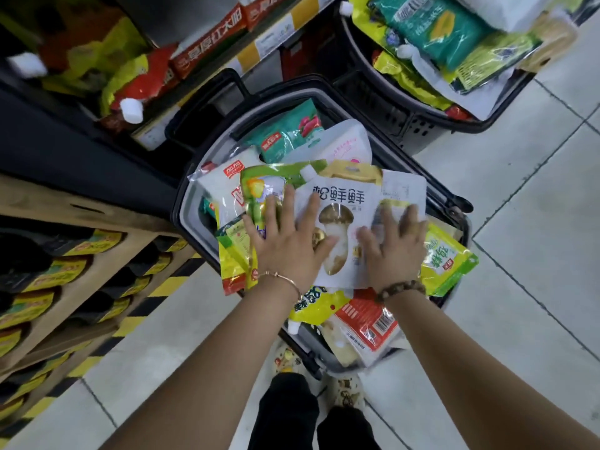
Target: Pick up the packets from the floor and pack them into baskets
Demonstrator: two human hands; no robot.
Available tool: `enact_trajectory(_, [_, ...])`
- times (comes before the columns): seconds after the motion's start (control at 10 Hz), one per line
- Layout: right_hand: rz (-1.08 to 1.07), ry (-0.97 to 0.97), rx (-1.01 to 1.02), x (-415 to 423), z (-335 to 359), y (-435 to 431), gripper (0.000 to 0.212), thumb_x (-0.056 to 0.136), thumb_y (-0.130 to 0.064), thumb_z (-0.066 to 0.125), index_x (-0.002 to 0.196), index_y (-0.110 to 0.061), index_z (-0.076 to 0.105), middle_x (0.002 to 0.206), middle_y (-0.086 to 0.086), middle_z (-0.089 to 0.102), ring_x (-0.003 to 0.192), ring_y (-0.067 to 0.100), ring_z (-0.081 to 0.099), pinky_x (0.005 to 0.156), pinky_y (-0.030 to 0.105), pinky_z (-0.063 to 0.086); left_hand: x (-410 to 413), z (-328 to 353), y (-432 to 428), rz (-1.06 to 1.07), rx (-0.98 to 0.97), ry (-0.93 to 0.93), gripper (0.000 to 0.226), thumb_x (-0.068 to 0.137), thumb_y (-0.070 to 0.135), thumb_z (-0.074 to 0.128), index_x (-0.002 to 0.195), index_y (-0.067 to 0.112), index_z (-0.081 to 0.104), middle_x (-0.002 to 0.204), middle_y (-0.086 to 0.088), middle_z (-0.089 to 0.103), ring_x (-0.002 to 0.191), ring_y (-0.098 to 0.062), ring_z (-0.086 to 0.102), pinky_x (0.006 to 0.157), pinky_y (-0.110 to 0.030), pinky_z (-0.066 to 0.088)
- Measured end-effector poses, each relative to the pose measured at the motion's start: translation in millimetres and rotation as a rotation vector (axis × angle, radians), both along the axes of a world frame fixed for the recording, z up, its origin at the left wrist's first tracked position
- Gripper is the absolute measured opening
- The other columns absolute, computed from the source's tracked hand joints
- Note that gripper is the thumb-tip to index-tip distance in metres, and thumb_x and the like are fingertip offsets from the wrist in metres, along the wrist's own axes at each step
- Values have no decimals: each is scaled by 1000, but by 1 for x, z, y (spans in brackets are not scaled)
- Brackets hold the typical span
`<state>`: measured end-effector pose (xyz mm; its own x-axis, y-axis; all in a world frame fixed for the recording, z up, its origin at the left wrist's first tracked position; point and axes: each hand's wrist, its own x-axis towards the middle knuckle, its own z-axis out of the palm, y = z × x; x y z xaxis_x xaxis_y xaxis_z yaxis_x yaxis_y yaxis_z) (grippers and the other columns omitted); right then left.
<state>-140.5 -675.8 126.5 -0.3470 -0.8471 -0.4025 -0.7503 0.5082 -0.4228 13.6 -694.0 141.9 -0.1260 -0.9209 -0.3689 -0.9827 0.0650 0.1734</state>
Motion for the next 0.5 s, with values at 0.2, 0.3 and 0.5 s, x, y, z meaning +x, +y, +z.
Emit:
enact_trajectory(0.2, [208,79,277,6,-2,6,83,84,-74,22,147,-34,-15,153,2,-30,141,31,-24,111,58,-7,-1,-8,-4,-27,146,-72,75,88,69,16,142,37,-25,152,-3,-32,140,-33,-25,105,-66,-11])
enact_trajectory(0.3, [254,60,362,2,7,2,83,85,-72,27,147,-36,-15,152,0,-31,141,30,-23,112,59,-4,-1,-3,-4,-67,212,-115,76,89,69,18,142,36,-26,150,-3,-35,140,-33,-26,105,-64,-13])
enact_trajectory(0.5, [165,-34,345,-19,65,0,70,93,-59,31,150,-33,0,158,0,-11,146,22,-1,115,51,6,7,53,-7,1,250,-11,63,97,47,28,150,29,-1,158,2,-13,146,-23,-3,115,-52,-7])
